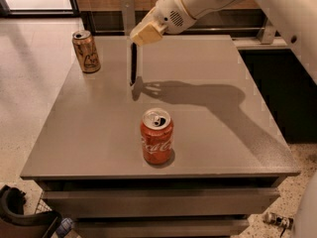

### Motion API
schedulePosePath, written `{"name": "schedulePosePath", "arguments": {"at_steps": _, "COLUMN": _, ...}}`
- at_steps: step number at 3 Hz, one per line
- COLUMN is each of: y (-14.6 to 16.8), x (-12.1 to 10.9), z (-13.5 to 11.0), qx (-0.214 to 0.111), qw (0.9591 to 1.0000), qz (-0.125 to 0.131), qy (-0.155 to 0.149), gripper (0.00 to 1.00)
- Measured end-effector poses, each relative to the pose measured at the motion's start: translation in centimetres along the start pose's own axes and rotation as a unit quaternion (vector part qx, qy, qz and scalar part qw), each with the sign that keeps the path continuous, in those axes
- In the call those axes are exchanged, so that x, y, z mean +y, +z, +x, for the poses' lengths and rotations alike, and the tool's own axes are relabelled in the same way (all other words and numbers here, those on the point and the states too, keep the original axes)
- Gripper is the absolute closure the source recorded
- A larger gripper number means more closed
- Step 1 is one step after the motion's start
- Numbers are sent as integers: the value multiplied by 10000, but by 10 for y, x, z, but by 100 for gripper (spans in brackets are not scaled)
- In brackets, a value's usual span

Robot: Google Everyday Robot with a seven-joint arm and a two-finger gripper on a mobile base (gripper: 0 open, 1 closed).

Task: Move rxbar chocolate near orange can

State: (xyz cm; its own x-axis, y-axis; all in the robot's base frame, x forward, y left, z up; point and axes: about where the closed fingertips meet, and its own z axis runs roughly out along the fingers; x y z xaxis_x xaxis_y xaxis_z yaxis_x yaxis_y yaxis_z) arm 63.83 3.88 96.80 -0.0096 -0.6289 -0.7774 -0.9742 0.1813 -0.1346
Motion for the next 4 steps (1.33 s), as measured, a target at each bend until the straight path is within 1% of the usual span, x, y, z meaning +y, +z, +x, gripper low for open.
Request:
{"name": "schedulePosePath", "arguments": {"at_steps": 1, "y": 29, "x": 6, "z": -19, "qx": 9, "qw": 9996, "qz": -238, "qy": -127, "gripper": 100}}
{"name": "schedulePosePath", "arguments": {"at_steps": 2, "y": 43, "x": 8, "z": -32, "qx": 31, "qw": 9991, "qz": -343, "qy": -233, "gripper": 100}}
{"name": "schedulePosePath", "arguments": {"at_steps": 3, "y": 46, "x": 9, "z": -34, "qx": 31, "qw": 9990, "qz": -372, "qy": -246, "gripper": 84}}
{"name": "schedulePosePath", "arguments": {"at_steps": 4, "y": 49, "x": 11, "z": -34, "qx": 32, "qw": 9989, "qz": -394, "qy": -251, "gripper": 61}}
